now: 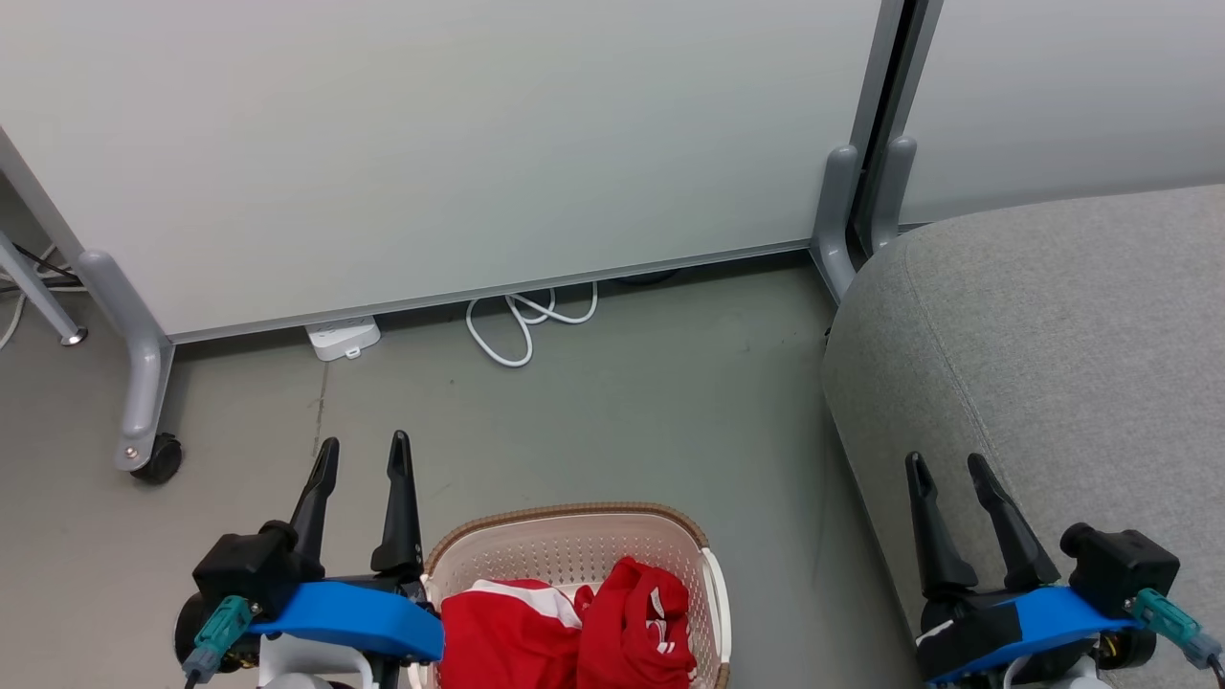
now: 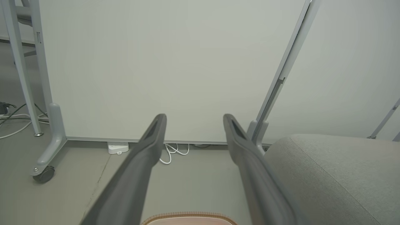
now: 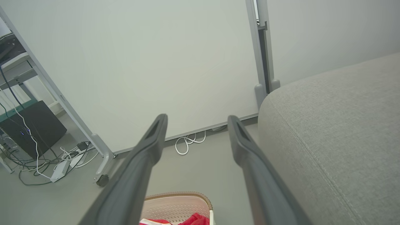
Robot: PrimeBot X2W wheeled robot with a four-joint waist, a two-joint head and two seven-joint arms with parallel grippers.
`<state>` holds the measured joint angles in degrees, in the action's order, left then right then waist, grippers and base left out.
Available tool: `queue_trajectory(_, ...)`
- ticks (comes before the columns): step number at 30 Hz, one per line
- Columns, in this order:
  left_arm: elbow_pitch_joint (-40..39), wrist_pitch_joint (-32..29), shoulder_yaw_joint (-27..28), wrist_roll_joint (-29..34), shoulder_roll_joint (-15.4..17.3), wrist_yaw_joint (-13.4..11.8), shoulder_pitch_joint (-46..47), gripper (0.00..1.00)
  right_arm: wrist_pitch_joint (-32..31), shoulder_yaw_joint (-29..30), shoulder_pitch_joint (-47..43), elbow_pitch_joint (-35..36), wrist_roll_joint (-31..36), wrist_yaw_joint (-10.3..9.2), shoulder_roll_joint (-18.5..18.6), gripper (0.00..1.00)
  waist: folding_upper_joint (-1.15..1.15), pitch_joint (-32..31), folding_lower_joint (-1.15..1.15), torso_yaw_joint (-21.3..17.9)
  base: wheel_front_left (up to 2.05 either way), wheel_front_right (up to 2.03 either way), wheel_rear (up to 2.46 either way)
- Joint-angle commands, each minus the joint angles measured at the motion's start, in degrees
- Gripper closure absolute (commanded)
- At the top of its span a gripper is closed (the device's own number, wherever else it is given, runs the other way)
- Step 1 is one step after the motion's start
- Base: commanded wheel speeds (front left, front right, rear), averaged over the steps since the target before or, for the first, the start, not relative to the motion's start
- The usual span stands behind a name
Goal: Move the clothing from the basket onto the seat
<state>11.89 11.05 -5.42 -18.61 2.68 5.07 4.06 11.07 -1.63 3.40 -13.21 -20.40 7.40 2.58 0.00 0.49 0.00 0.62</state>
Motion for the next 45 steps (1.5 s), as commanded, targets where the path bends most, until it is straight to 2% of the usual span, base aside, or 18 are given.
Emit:
queue_trajectory(1, -0.2, 0.5, -0.2, 1.5, 0.3, -0.1, 1.0, 0.0, 0.5, -0.2, 0.2, 0.1, 1.4, 0.12, 0.4, 0.0, 0.0, 0.0, 0.0, 0.0, 0.0, 0.0, 0.0)
queue_trajectory(15, 1.1, 2.2, -1.5, 8.8, 0.3, 0.2, 1.1, 0.0, 2.2, -0.5, 0.2, -1.1, 8.4, 0.13, 0.4, 0.0, 0.0, 0.0, 0.0, 0.3, 0.0, 0.0, 0.0)
queue_trajectory(36, 3.2, 4.3, -2.3, 15.4, 0.3, 0.9, 1.0, 0.0, 4.3, -0.7, -0.2, -2.4, 16.8, 0.1, 0.5, 0.0, 0.0, -0.1, 0.0, 0.5, 0.0, 0.0, 0.0)
queue_trajectory(45, 4.0, 4.2, -1.9, 14.5, 0.3, 1.1, 0.5, 0.0, 4.2, -0.2, 0.0, -3.6, 16.3, 0.1, 0.5, 0.0, 0.0, -0.1, 0.0, 0.6, 0.0, 0.0, 0.0)
